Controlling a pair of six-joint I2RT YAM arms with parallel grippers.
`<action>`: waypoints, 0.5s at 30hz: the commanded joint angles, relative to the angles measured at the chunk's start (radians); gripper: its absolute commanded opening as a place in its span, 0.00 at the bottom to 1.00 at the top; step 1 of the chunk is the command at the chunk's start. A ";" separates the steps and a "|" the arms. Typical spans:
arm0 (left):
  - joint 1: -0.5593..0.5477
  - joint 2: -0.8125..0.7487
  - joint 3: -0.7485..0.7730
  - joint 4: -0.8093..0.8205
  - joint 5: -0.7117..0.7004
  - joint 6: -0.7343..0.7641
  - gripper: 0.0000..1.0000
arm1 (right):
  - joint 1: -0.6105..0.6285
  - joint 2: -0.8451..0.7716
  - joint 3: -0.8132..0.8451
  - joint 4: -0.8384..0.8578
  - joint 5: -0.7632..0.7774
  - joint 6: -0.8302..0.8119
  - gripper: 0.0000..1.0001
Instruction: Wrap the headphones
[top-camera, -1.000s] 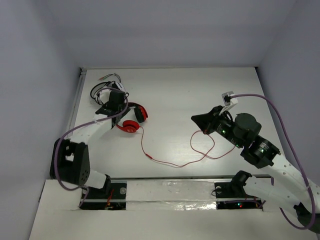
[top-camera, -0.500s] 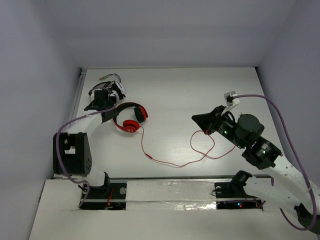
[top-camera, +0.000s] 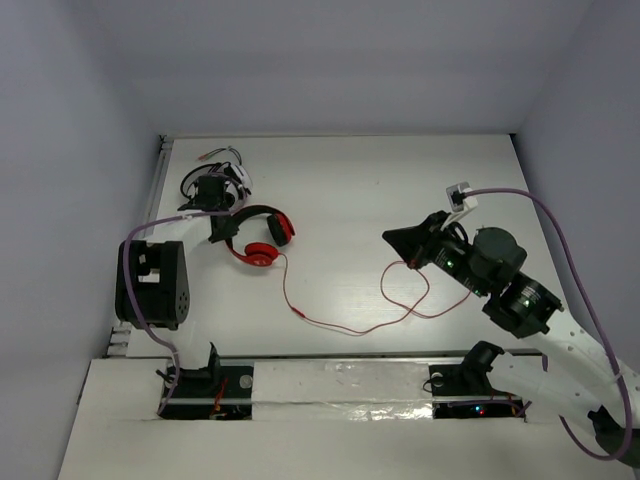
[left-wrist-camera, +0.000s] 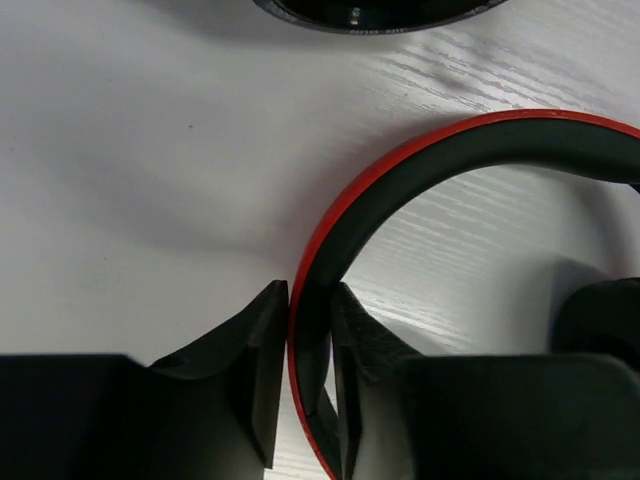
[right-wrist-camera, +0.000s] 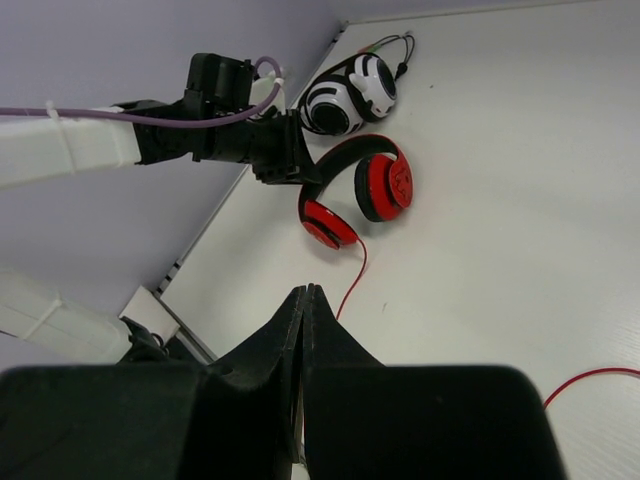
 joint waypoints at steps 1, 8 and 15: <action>-0.041 -0.041 -0.037 -0.056 -0.028 -0.046 0.17 | 0.010 0.005 0.000 0.059 -0.012 0.005 0.00; -0.100 -0.223 -0.203 -0.065 -0.019 -0.258 0.09 | 0.010 0.016 0.002 0.053 -0.006 -0.009 0.00; -0.109 -0.388 -0.287 -0.074 -0.008 -0.315 0.57 | 0.010 0.022 -0.007 0.054 -0.010 -0.010 0.00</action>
